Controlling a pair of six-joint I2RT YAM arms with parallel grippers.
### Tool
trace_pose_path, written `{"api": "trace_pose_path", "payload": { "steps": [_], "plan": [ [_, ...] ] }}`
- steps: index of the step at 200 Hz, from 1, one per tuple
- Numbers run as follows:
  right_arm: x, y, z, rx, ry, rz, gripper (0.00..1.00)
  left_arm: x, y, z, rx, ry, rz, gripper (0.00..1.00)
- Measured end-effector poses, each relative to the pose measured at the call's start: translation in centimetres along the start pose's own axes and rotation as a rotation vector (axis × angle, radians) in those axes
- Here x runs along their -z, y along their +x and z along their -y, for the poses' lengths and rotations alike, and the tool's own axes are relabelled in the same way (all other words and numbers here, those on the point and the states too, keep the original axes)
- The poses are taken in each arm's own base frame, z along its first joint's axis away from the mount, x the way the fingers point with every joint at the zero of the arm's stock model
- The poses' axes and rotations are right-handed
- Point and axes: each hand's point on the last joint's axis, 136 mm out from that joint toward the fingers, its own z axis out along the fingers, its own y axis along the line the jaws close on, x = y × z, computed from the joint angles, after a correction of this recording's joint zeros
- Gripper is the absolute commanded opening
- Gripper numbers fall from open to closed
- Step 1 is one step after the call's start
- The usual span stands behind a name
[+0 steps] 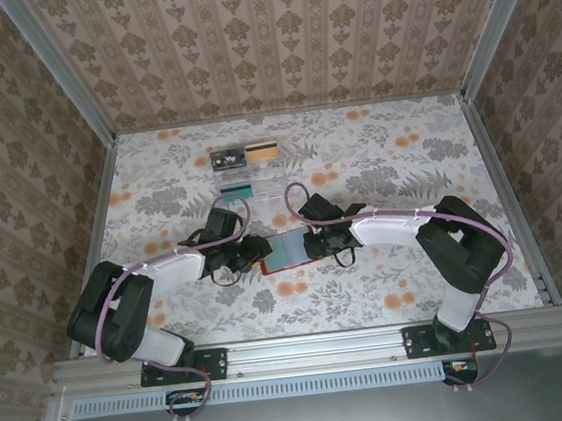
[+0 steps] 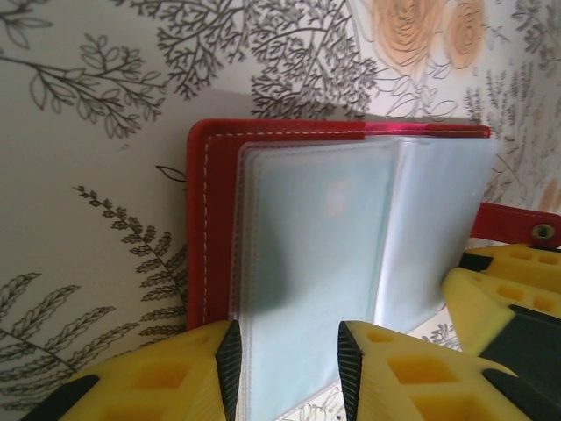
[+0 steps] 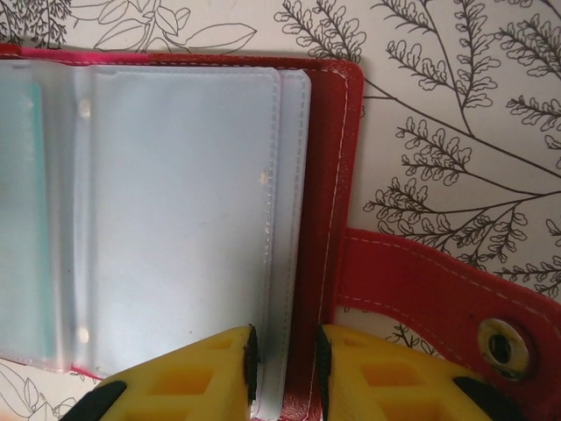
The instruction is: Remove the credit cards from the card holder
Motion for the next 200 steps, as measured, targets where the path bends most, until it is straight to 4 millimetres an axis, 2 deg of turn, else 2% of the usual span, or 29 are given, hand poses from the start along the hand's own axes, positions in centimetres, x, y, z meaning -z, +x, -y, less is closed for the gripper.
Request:
{"api": "trace_pose_path", "payload": {
  "steps": [81, 133, 145, 172, 177, 200],
  "plan": [
    [0.0, 0.0, 0.1, -0.011, 0.000, -0.001, 0.29, -0.9, -0.5, 1.3, -0.030, 0.012, -0.020, 0.39],
    [-0.1, 0.1, 0.1, -0.023, -0.001, 0.000, 0.29, -1.0, -0.2, 3.5, -0.102, 0.049, -0.040, 0.52],
    [-0.1, 0.1, 0.1, -0.026, -0.001, 0.000, 0.29, -0.9, -0.2, 4.0, -0.113, 0.061, -0.040, 0.62],
    [-0.1, 0.1, 0.1, -0.028, -0.001, -0.001, 0.31, -0.9, -0.2, 4.6, -0.135, 0.073, -0.044, 0.73],
    [-0.1, 0.0, 0.1, -0.029, -0.002, 0.000, 0.32, -0.9, -0.1, 4.7, -0.137, 0.074, -0.045, 0.78],
    [-0.1, 0.0, 0.1, -0.030, -0.003, 0.000, 0.35, -0.9, 0.1, 4.7, -0.144, 0.068, -0.054, 0.79]
  ]
}}
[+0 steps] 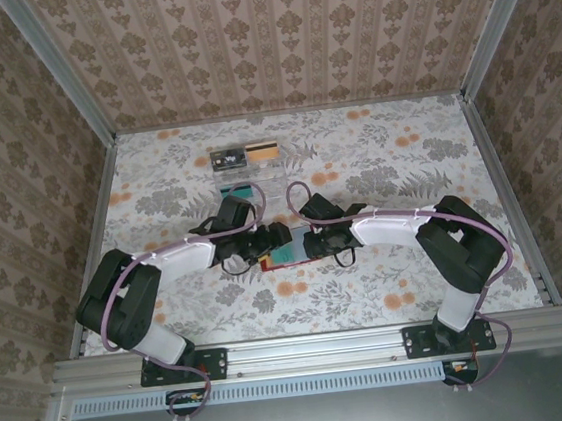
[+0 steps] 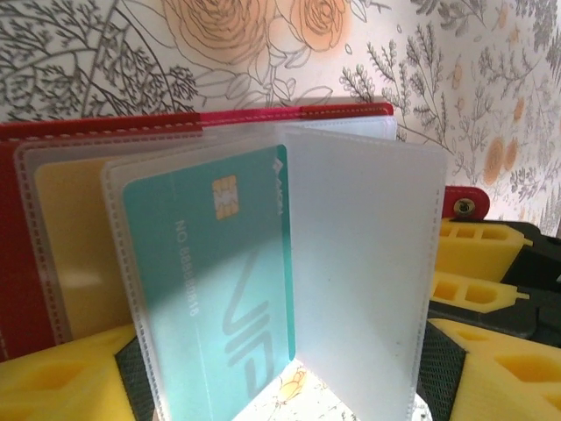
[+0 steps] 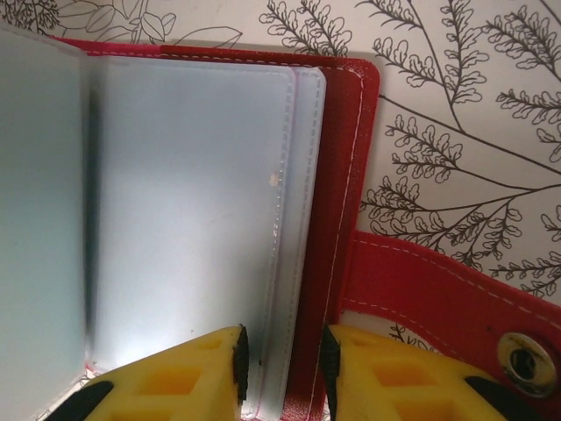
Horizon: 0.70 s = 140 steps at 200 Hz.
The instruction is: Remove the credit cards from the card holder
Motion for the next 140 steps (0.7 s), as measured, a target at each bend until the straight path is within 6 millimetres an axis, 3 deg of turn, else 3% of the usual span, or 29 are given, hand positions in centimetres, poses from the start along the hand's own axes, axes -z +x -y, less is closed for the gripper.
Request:
{"api": "trace_pose_path", "payload": {
  "steps": [29, 55, 111, 140],
  "plan": [
    [0.1, -0.1, 0.0, -0.008, -0.002, 0.006, 0.40, 0.1, 0.0, 0.3, -0.010, -0.003, -0.004, 0.80],
    [0.4, 0.0, 0.7, -0.033, 0.006, 0.012, 0.44, 0.1, 0.1, 0.1, -0.019, -0.015, -0.008, 0.92],
    [4.0, -2.1, 1.0, -0.073, -0.026, 0.114, 0.47, 0.0, 0.4, 0.2, -0.037, -0.025, -0.013, 0.95],
    [4.8, -2.6, 0.8, -0.080, -0.039, 0.137, 0.47, -0.3, 0.5, 0.6, -0.049, -0.023, -0.018, 0.97]
  ]
}}
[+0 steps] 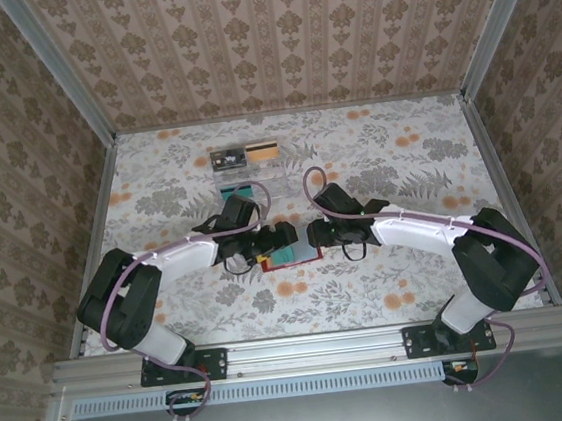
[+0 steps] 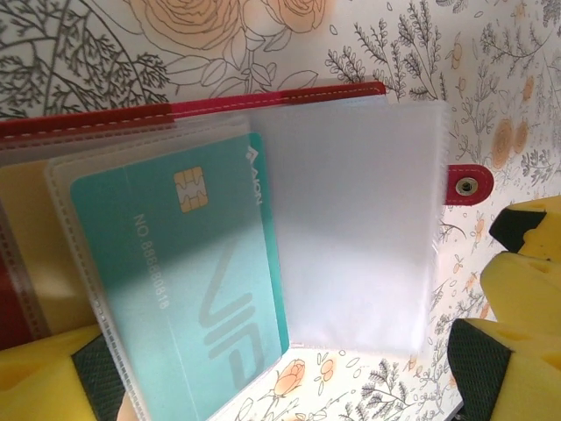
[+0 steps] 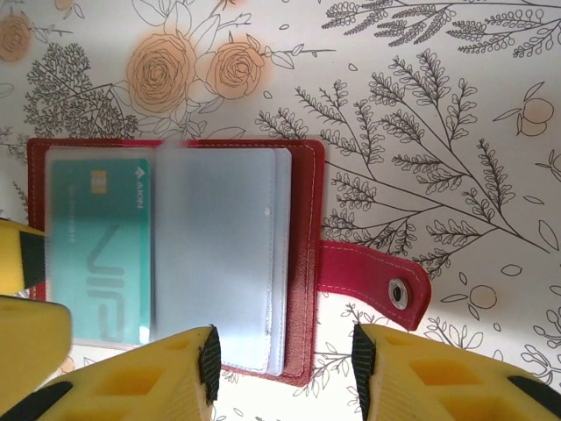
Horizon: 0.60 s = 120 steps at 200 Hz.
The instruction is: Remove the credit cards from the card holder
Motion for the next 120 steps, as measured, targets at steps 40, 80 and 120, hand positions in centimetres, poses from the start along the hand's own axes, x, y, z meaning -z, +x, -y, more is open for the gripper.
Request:
{"api": "trace_pose_path", "payload": {
  "steps": [40, 80, 120],
  "plan": [
    [0.2, 0.0, 0.0, -0.008, -0.003, 0.003, 0.48, -0.1, -0.3, 0.3, -0.018, -0.012, 0.006, 0.98],
    [0.2, 0.2, -0.4, -0.011, -0.026, -0.008, 0.40, 0.4, -0.4, -0.2, -0.015, -0.043, 0.019, 0.95],
    [0.3, 0.1, -2.2, -0.012, -0.119, -0.021, 0.32, 2.6, -1.4, -0.6, -0.024, -0.053, 0.081, 0.75]
  ]
}}
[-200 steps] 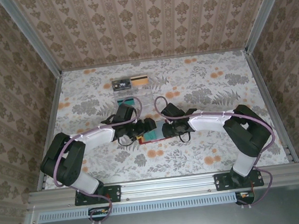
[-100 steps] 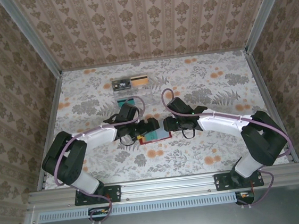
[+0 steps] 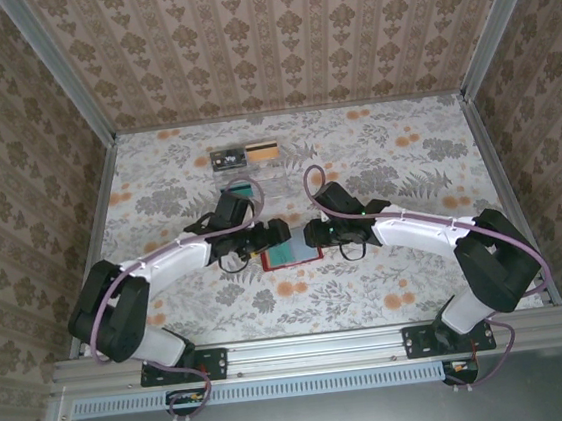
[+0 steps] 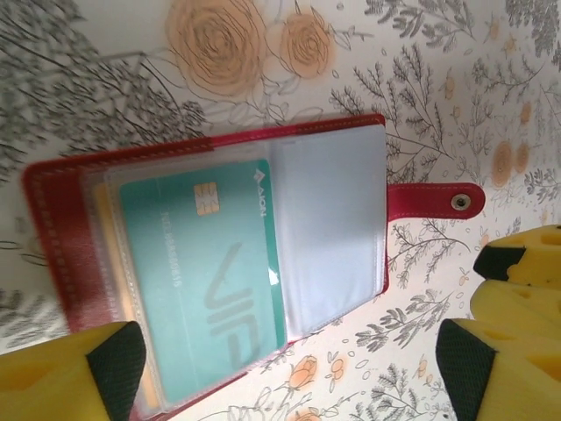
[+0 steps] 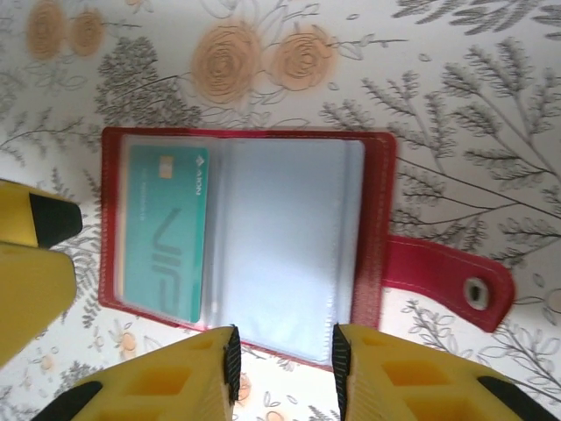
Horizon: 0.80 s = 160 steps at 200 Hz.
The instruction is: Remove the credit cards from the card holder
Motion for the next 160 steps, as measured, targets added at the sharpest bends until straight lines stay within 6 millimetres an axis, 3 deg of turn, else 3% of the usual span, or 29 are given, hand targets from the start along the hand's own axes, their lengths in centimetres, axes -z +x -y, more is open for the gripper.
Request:
{"api": "trace_pose_path", "payload": {
  "steps": [33, 49, 63, 160],
  "plan": [
    [-1.1, 0.0, -1.5, -0.019, -0.073, -0.031, 0.26, 0.1, 0.4, -1.9, 0.026, -0.047, -0.002, 0.30],
    [-1.8, 0.2, -2.0, -0.032, -0.100, -0.054, 0.25, -0.1, 0.9, -2.7, 0.028, -0.070, -0.013, 0.18],
    [-2.6, 0.4, -2.4, -0.047, -0.122, -0.076, 0.24, -0.2, 1.1, -3.1, 0.032, -0.081, -0.018, 0.01],
    [-6.3, 1.2, -3.6, -0.120, -0.189, -0.170, 0.24, -1.8, 1.9, -5.0, 0.058, -0.130, -0.070, 0.00]
  ]
}}
